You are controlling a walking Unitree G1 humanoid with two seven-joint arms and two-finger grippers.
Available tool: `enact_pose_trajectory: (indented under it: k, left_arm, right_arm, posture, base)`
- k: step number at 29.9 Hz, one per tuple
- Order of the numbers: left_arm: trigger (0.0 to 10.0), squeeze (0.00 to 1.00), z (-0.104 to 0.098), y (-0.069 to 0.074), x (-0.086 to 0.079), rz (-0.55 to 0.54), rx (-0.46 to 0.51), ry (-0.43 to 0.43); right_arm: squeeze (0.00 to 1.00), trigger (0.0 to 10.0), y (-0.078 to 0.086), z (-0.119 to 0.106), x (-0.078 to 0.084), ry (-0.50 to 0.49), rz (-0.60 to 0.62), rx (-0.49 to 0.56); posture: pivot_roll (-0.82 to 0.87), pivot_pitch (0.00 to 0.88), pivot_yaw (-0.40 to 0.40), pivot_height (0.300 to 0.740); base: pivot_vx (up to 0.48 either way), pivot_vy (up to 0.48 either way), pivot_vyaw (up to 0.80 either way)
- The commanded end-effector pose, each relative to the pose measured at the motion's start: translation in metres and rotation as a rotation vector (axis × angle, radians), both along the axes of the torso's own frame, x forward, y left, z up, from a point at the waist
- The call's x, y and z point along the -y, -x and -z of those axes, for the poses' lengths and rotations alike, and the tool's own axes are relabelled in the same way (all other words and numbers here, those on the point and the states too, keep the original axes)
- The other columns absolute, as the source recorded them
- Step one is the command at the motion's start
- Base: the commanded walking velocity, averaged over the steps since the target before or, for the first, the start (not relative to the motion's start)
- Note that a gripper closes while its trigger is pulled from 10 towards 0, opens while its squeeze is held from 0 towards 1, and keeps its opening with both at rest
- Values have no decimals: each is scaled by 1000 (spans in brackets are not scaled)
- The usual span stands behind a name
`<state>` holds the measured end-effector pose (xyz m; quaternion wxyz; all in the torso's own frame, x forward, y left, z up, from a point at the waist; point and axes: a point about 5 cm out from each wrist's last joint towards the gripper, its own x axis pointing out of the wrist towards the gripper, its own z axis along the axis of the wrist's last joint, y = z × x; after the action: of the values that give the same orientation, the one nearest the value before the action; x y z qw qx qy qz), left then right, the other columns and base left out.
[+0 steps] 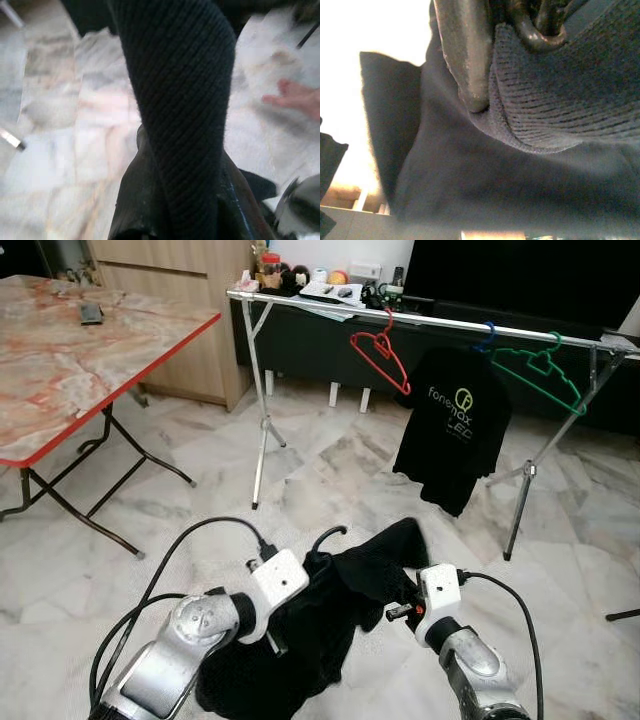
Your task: Hang hanger
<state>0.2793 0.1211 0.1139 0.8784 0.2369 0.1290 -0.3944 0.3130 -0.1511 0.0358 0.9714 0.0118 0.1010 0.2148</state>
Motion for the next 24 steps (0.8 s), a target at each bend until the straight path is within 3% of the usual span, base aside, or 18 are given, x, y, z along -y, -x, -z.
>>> enact_pose_trajectory:
  k: [1, 5, 9, 12, 15, 16, 19, 20, 24]
  left_arm:
    - [10000, 0, 8, 0, -17, -22, 9, -97]
    - [10000, 0, 24, 7, -54, -35, -19, -320]
    - [10000, 0, 28, 12, -80, -54, -34, -429]
    - [10000, 0, 15, 17, -88, -42, -18, -316]
    - [10000, 0, 3, 20, -94, 3, -2, -265]
    - [10000, 0, 3, 20, -94, 3, -2, -265]
    - [10000, 0, -3, 35, -96, 149, -47, -278]
    - [10000, 0, -3, 43, -97, 222, -93, -306]
    - [10000, 0, -2, 54, -95, 342, -124, -361]
  right_arm:
    - [0, 0, -2, -2, 2, 16, -2, 5]
    - [0, 0, -2, -3, 2, 25, -11, 7]
    - [0, 0, -2, -2, 3, 38, -21, 2]
    - [0, 0, -2, -2, 3, 50, -34, 0]
    - [0, 0, -2, -2, 3, 69, -50, -5]
    - [0, 0, -2, -2, 3, 69, -50, -5]
    - [0, 0, -2, -1, 4, 81, -57, -10]
    - [0, 0, -1, -1, 5, 85, -58, -12]
    - [0, 0, -1, 0, 6, 93, -64, -14]
  posture:
    - [147, 97, -78, 740]
    - [151, 101, -80, 740]
    - [152, 102, -81, 740]
    - [149, 102, -83, 740]
    - [151, 104, -90, 740]
    - [151, 104, -90, 740]
    - [152, 105, -92, 740]
    - [152, 104, -92, 740]
    - [151, 105, -92, 740]
  base:
    - [0, 0, 0]
    - [0, 0, 0]
    - [0, 0, 0]
    - [0, 0, 0]
    - [0, 0, 0]
    - [0, 0, 0]
    - [0, 0, 0]
    - [0, 0, 0]
    - [0, 0, 0]
